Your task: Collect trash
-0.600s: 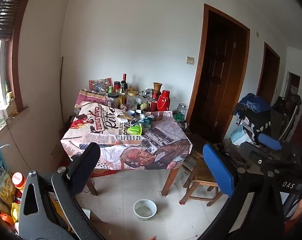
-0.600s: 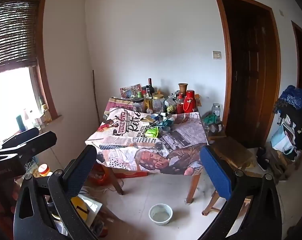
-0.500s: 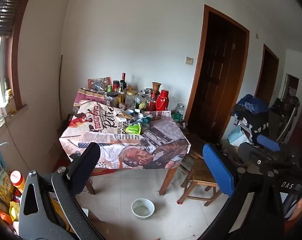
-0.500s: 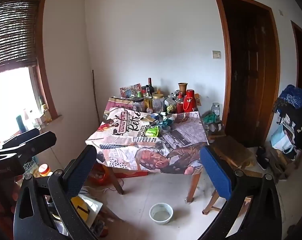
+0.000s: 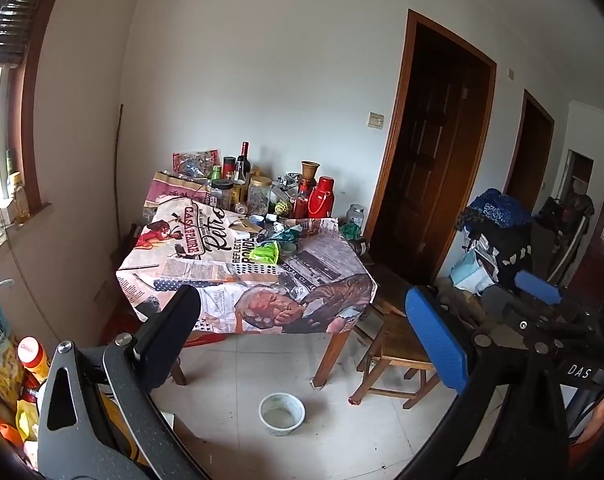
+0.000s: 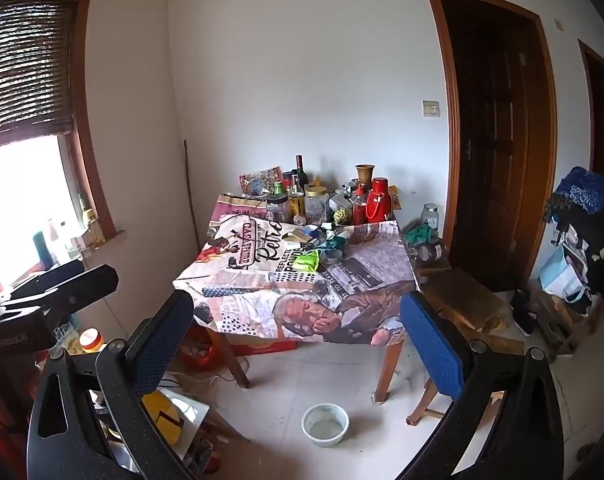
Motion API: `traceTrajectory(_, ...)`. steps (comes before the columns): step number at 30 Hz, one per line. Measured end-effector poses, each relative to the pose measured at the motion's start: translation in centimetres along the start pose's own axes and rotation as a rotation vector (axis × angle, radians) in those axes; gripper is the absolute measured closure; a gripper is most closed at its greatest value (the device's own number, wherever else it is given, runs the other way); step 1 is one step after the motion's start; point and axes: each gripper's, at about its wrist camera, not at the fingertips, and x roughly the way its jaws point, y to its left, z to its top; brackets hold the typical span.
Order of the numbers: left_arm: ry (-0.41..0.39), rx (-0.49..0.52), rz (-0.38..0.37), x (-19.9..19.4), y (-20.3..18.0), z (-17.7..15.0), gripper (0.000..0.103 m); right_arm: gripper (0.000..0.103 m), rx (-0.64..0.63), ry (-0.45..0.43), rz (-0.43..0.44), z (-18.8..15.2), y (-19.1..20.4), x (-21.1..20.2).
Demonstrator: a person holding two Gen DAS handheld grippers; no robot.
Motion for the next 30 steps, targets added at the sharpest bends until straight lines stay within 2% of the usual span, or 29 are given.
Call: traceTrajectory(30, 0.019, 0.012, 0.001, 0.00, -0.88, -0.54, 0.000, 0.000, 0.015, 0.002, 0.013, -0.16, 0.18, -0.45)
